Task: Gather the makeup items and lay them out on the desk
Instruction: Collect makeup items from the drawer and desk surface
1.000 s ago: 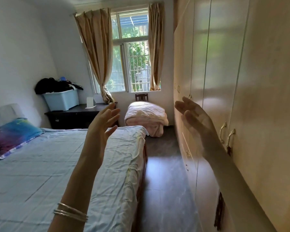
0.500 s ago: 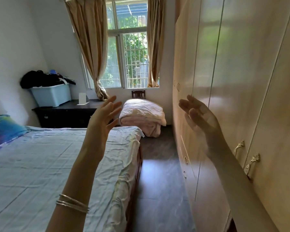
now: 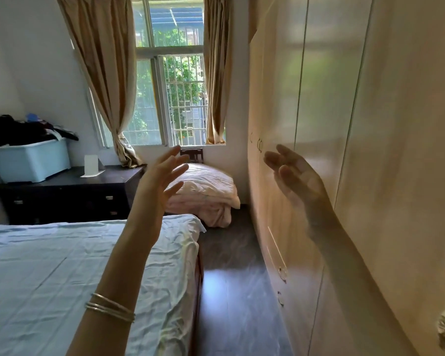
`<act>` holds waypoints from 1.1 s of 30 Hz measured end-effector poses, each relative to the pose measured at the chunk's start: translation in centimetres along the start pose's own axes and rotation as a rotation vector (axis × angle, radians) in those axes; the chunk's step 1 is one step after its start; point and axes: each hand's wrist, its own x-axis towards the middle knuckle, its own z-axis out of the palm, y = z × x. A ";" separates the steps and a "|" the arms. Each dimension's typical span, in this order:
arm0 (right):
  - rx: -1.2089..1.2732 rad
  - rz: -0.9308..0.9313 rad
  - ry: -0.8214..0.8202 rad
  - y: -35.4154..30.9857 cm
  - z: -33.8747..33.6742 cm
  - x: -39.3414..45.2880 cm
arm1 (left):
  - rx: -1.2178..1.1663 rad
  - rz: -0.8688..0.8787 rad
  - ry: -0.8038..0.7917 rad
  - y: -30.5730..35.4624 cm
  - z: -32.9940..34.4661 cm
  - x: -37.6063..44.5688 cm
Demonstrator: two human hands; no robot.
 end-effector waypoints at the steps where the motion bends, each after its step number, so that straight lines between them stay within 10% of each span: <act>1: -0.001 -0.001 0.007 1.0 0.2 1.1 | 0.005 -0.002 -0.008 -0.7 -0.4 1.2; 33: 0.025 0.067 -0.089 28.1 -9.1 35.1 | 0.040 -0.115 0.058 -23.4 4.5 35.4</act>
